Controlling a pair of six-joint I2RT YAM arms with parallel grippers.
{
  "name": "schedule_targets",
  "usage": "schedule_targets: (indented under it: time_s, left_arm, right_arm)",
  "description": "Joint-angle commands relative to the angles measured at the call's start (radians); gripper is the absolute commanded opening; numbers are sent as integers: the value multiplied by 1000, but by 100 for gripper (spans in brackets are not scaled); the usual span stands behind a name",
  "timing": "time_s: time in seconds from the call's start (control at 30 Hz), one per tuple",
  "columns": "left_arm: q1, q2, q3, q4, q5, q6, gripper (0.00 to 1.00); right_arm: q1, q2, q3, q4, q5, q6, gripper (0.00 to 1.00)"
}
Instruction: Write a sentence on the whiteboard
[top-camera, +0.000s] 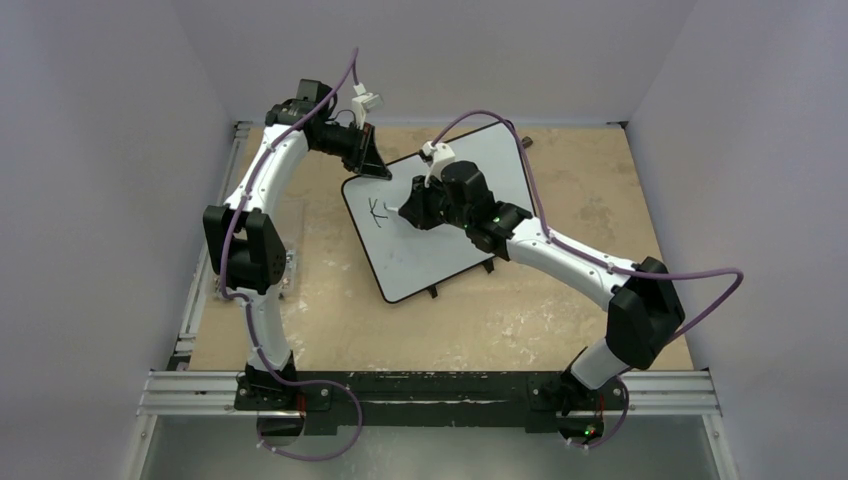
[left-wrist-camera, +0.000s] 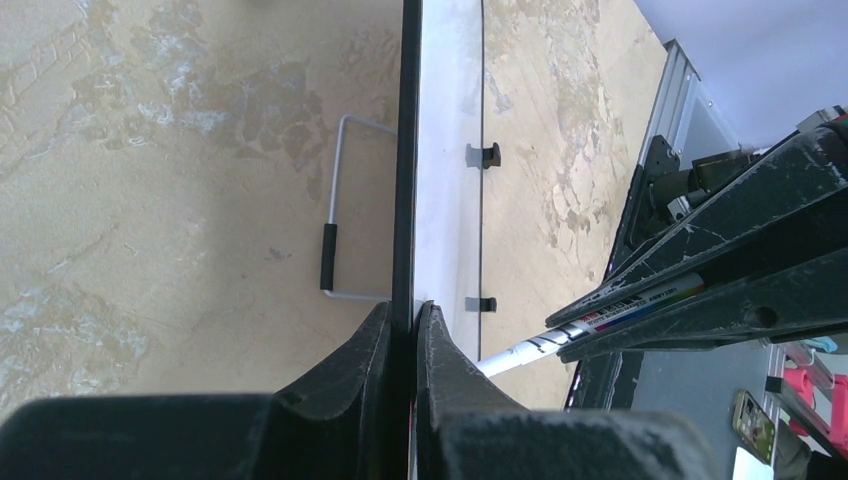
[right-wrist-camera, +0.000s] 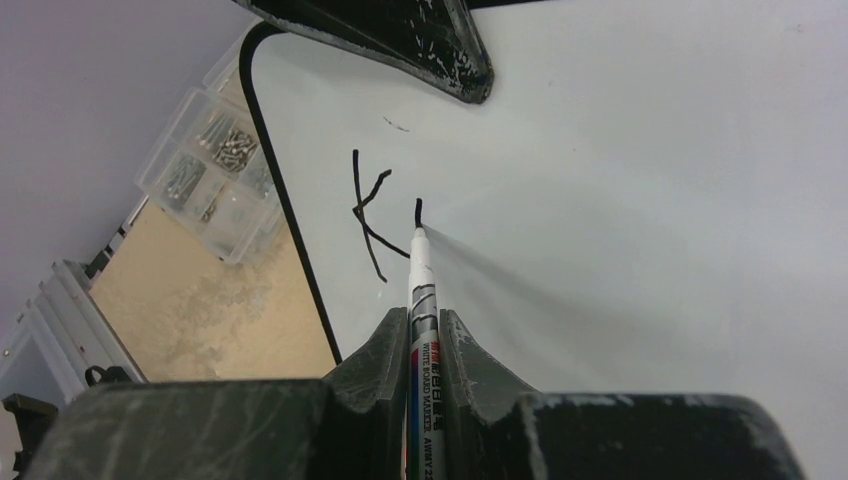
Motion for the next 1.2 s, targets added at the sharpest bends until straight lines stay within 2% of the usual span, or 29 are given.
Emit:
schedule_targets:
  time_s: [0.0,0.37,0.63,1.17]
  left_arm:
    - [-25,-44,25,-13,-102,89,0]
    - [-26,-46,25,-17,-103,91,0]
    - [-28,-49,24,-19,-107,93,0]
    - [-36,-54,22,-24,-111,100,0]
  right_arm:
    - [-10,-26,-46,-9,27,-10,0]
    - [-10,-45,3,-61,8,-16,0]
    - [-8,-62,63,-33,-74,-9,0]
    - [-13,34,152,-30,4,-15,0]
